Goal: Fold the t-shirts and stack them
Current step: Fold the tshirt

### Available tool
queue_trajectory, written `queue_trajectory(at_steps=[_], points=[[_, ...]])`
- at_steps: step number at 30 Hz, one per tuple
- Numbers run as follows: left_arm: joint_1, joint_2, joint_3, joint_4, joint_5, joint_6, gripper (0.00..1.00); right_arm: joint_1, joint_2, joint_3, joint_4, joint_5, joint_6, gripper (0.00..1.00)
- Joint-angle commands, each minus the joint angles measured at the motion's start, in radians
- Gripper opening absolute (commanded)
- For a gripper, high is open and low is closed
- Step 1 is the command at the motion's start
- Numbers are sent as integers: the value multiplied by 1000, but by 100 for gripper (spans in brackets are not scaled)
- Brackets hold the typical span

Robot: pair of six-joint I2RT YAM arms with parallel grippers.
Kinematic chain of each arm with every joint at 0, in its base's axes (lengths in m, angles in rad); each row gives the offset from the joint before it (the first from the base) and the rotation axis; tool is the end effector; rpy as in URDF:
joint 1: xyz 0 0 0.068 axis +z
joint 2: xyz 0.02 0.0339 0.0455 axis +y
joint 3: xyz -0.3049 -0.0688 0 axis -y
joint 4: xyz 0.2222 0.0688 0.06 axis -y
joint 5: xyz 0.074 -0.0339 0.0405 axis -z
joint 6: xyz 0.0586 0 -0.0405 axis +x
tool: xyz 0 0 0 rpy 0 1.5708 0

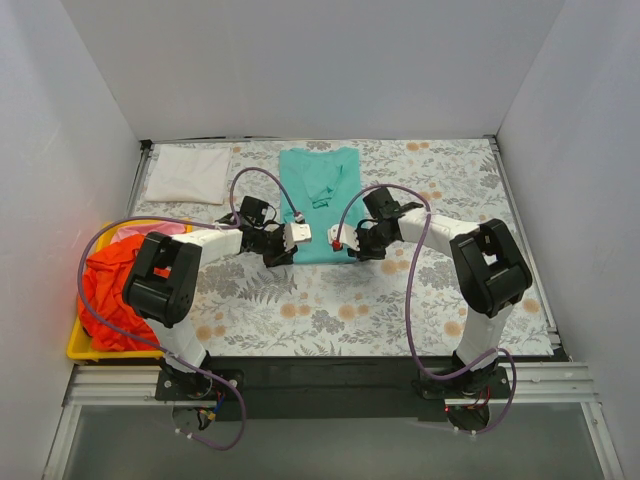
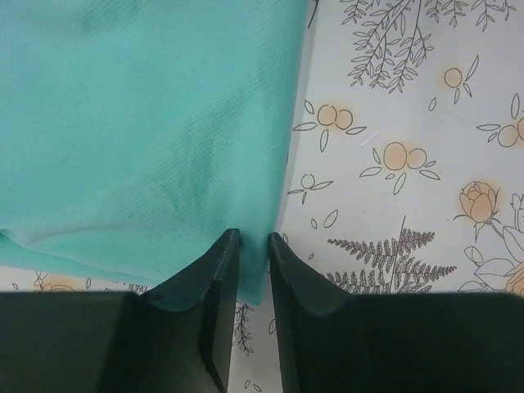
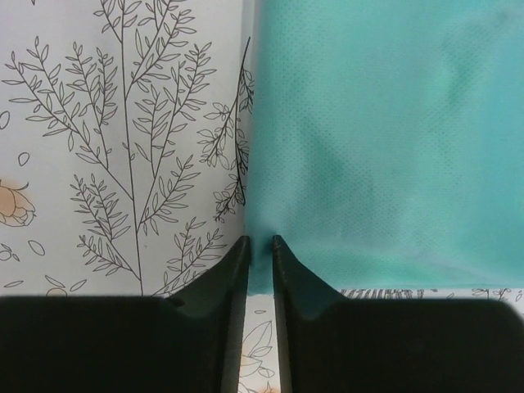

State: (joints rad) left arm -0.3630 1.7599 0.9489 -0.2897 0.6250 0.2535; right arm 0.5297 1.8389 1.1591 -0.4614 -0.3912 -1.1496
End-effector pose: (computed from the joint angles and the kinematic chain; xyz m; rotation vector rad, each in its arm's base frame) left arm 0.2953 -0.1488 0.1849 0.9730 2.3979 -0.8661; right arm 0.3034 0.2035 0.1980 -2.0105 1.6524 0.3176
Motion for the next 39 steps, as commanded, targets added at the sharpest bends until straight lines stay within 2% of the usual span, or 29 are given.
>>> queue_trajectory(at_steps=[1,2,3,11,17,22,26,29,32,34,39], points=[[4,35,-1,-109,-47,33,15,-4,26,-27,-39,51,-21,17],[4,42,8,-114,-48,20,10,-4,31,-16,-39,55,-18,4],[4,46,22,-115,-48,12,1,-5,31,-6,-39,61,-13,1],[19,-43,186,-189,25,-16,0,-45,-75,171,-117,20,44,1],[19,-85,297,-294,19,-13,0,-45,-135,272,-235,3,53,1],[0,-166,283,-385,45,9,0,-37,-239,208,-272,-12,53,1],[-62,-285,245,-544,62,20,0,1,-348,107,-345,-21,47,1],[-100,-385,232,-669,149,-20,0,27,-464,48,-407,-47,63,1],[-111,-474,232,-681,157,-109,0,44,-556,56,-463,-77,109,1],[-111,-493,255,-666,122,-158,0,46,-570,106,-482,-98,155,1],[-109,-427,332,-664,76,-148,0,44,-482,155,-497,-86,117,1]])
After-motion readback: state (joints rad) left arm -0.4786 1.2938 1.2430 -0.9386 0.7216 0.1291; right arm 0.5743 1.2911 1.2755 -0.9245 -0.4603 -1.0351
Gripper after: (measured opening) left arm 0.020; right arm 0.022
